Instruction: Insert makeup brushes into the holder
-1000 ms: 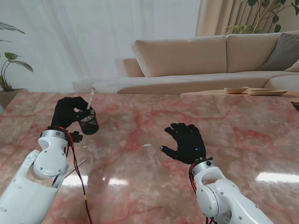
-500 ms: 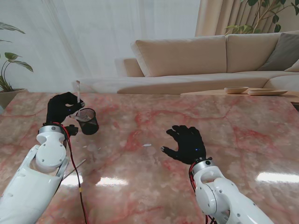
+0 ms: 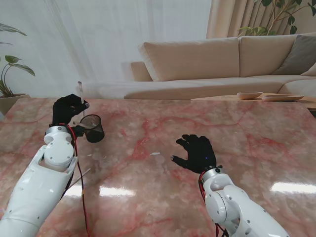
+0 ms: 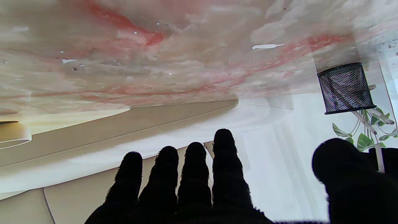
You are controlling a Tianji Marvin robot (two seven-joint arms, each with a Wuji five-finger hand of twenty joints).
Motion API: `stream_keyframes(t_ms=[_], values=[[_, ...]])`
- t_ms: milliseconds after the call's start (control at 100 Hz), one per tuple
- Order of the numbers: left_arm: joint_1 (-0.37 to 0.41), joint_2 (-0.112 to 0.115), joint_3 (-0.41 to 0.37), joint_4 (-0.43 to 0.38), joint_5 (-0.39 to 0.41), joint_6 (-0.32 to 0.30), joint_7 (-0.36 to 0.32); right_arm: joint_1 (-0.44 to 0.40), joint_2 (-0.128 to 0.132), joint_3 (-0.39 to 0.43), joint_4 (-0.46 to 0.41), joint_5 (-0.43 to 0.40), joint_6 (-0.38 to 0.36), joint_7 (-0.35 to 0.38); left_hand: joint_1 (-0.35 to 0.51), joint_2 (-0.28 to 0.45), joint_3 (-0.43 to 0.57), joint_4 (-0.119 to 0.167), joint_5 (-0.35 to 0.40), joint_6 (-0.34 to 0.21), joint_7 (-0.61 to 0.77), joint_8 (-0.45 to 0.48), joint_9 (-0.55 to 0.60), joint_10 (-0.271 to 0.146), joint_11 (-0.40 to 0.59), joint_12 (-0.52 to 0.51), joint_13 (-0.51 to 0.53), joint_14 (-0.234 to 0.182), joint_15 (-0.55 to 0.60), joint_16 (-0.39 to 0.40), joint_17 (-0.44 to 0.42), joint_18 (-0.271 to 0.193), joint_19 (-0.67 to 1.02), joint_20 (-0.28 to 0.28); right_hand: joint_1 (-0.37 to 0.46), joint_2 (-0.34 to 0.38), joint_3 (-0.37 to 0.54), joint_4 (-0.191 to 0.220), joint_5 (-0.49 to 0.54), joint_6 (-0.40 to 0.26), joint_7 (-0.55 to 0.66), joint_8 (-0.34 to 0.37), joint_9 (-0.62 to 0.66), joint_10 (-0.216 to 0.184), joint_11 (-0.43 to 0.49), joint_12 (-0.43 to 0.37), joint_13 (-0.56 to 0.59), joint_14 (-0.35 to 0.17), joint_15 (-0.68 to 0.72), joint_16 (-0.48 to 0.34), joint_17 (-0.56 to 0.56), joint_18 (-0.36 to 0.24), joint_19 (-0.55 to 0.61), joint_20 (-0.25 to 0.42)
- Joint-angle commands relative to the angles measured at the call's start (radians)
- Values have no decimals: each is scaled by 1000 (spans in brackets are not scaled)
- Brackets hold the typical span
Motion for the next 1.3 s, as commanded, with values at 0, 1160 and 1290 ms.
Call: stream_keyframes(t_ms=[0,1160,1290], values=[[-22,-8,6,24,-6,4,4,-3,-1,-3,14,6,7,17,-27,1,79,-18,43,-144,81,34,83,-71,-26,-8,-32,-60,-22,-11,-9,-51,-34,25,17,-5,12,42,-10,-19,6,-3,-30,2,-2,15,-39,-22,7,13,-26,-13,-5,6],[-206,-57,82,404,-58,-80,32,-4,2,2,30,15,20,42,-14,10,71,-9,25,-173,92,51,60,-95,-30,3,-68,-49,-18,-10,-30,-38,-104,126,20,-14,37,27,-13,-20,9,-1,-44,5,5,27,-51,-21,22,25,-28,-13,-3,16],[-204,-60,79,414,-60,-86,40,-3,1,1,32,17,19,40,-9,16,69,-7,21,-170,88,52,56,-92,-33,4,-75,-45,-17,-7,-33,-36,-112,133,24,-18,40,27,-12,-19,10,-1,-44,5,6,27,-50,-22,23,25,-28,-14,-3,17]])
